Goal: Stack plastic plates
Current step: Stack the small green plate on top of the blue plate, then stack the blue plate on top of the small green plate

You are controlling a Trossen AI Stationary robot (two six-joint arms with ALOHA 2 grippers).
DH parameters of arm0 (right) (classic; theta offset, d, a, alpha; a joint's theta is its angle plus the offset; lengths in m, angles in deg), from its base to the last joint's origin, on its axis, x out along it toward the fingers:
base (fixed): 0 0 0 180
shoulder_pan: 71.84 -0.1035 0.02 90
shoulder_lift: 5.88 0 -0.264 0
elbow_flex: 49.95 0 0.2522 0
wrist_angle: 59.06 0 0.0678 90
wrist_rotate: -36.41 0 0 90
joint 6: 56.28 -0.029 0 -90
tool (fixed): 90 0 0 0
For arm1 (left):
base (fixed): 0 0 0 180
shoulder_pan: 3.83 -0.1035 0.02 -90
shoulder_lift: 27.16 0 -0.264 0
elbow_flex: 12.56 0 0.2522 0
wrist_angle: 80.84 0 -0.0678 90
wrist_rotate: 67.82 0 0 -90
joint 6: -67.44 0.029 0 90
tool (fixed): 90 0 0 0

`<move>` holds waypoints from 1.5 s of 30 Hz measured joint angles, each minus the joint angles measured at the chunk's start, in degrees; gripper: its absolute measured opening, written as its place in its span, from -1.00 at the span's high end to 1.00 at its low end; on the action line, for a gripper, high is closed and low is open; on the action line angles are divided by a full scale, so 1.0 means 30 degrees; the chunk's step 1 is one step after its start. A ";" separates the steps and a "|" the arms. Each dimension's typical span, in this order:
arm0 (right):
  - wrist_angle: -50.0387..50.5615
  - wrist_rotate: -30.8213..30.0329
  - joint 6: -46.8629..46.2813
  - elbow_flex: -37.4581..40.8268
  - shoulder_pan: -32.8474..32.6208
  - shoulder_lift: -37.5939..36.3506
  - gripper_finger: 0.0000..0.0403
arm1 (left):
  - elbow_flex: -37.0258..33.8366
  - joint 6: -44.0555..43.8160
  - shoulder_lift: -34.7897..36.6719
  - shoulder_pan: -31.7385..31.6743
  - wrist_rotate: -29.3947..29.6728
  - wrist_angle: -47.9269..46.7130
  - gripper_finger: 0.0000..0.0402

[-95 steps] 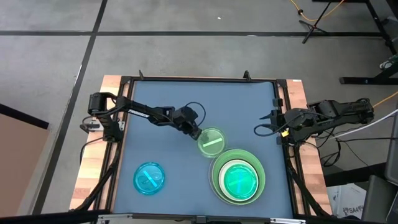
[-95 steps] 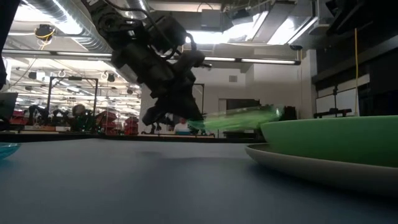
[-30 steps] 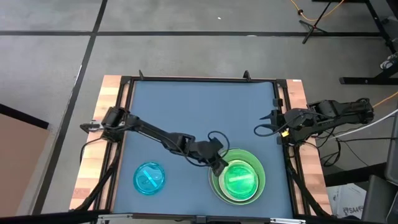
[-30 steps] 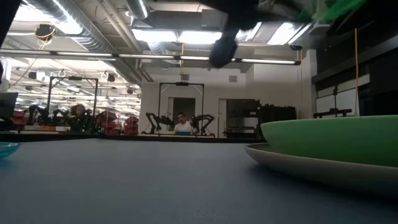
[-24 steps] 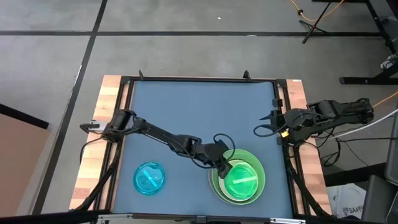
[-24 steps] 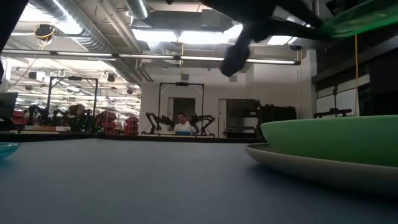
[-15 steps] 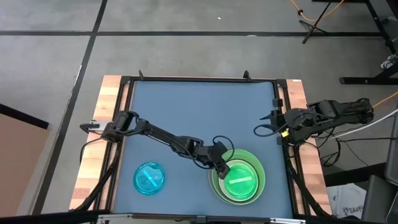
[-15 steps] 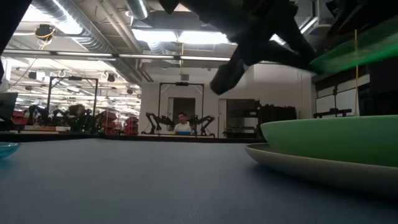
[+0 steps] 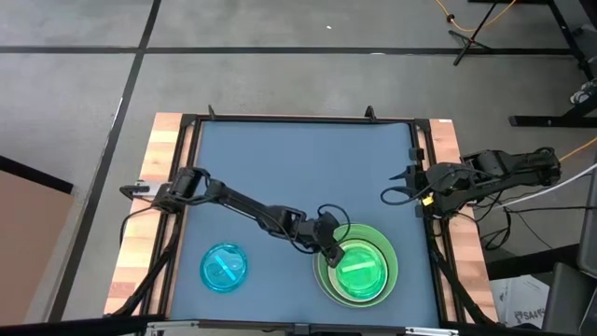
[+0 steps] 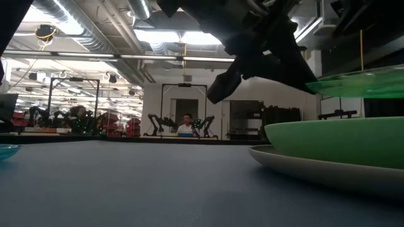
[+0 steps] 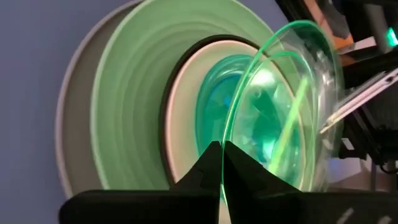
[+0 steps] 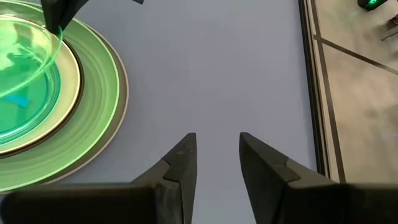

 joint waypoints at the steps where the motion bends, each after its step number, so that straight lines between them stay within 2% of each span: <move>1: 0.0000 0.0000 0.0000 0.0000 0.0000 -0.0006 0.45 | 0.0002 0.0004 -0.0134 0.0005 -0.0006 0.0219 1.00; 12: 0.0000 0.0000 0.0000 0.0000 0.0000 -0.0004 0.45 | -0.0029 0.0652 -0.0237 0.0007 0.0391 0.1093 0.98; 22: 0.0007 0.0001 0.0000 0.0000 0.0000 -0.0005 0.45 | -0.0026 0.1157 -0.0237 0.0007 0.0452 0.1376 0.67; 27: 0.0069 0.0007 0.0000 0.0000 0.0000 -0.0006 0.45 | -0.0022 0.1298 -0.0237 0.0007 0.1158 0.1357 0.62; 37: 0.0328 0.0007 0.0000 0.0000 0.0000 -0.0006 0.45 | -0.0022 0.5784 -0.0098 -0.0459 0.0944 0.1326 0.63; 45: 0.0294 0.0003 0.0000 -0.0005 0.0000 -0.0006 0.45 | -0.0022 0.8973 0.1356 -0.1176 0.0853 -0.0303 0.63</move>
